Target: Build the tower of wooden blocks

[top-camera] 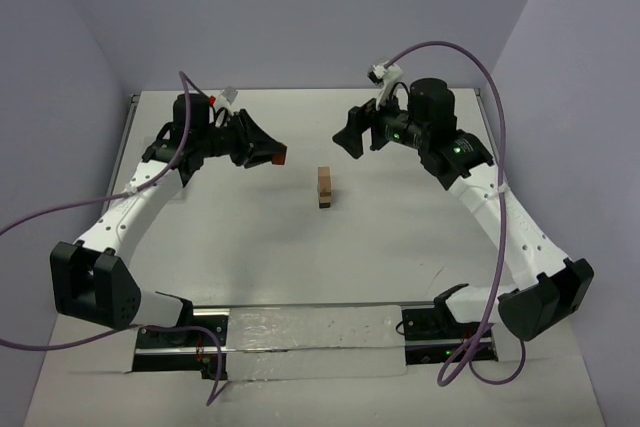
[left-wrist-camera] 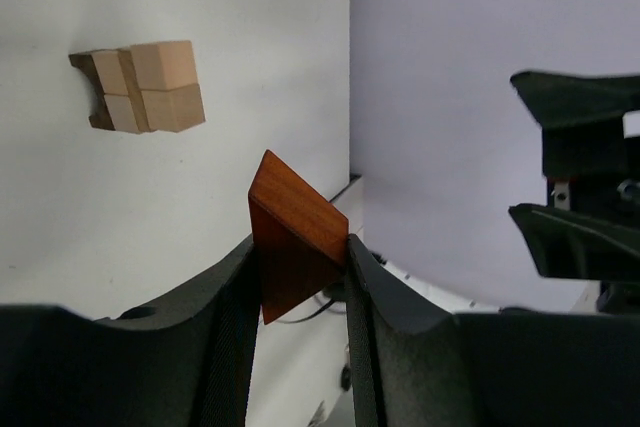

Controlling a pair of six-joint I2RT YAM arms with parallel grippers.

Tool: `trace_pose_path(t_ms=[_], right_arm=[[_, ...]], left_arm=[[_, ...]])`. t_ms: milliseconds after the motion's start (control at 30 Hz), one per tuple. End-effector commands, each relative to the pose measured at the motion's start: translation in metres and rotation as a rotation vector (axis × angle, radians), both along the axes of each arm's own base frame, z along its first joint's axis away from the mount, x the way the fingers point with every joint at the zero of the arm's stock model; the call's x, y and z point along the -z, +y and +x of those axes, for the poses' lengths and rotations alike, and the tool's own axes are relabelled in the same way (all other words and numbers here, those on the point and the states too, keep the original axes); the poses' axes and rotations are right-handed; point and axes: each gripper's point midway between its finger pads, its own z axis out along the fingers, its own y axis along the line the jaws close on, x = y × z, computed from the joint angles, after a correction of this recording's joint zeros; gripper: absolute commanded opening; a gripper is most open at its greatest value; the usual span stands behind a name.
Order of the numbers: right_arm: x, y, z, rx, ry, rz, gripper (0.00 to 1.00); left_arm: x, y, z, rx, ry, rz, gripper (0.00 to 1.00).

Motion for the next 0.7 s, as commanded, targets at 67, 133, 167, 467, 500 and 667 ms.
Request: trace_pose_path(t_ms=[67,133,167,467,500,667], right_arm=[[-0.035,0.021,0.023,0.142,0.004,0.086,0.89],[-0.038,0.043,0.02,0.132,0.032,0.108,0.88],[-0.04,0.055,0.018,0.136,0.049,0.122,0.87],[-0.054,0.122,0.005,0.083,0.095,0.17,0.8],[-0.053,0.126,0.003,0.072,0.098,0.169,0.79],[-0.046,0.141,0.003,0.051,0.122,0.171,0.77]], left_arm=[[-0.037,0.028,0.036,-0.238,-0.015,0.002,0.0],[-0.051,0.04,0.043,-0.307,-0.069,0.04,0.0],[-0.057,0.046,0.046,-0.341,-0.086,0.049,0.0],[-0.071,0.078,0.054,-0.461,-0.054,-0.031,0.0],[-0.072,0.078,0.054,-0.459,-0.053,-0.035,0.0],[-0.075,0.072,0.047,-0.436,-0.018,-0.09,0.0]])
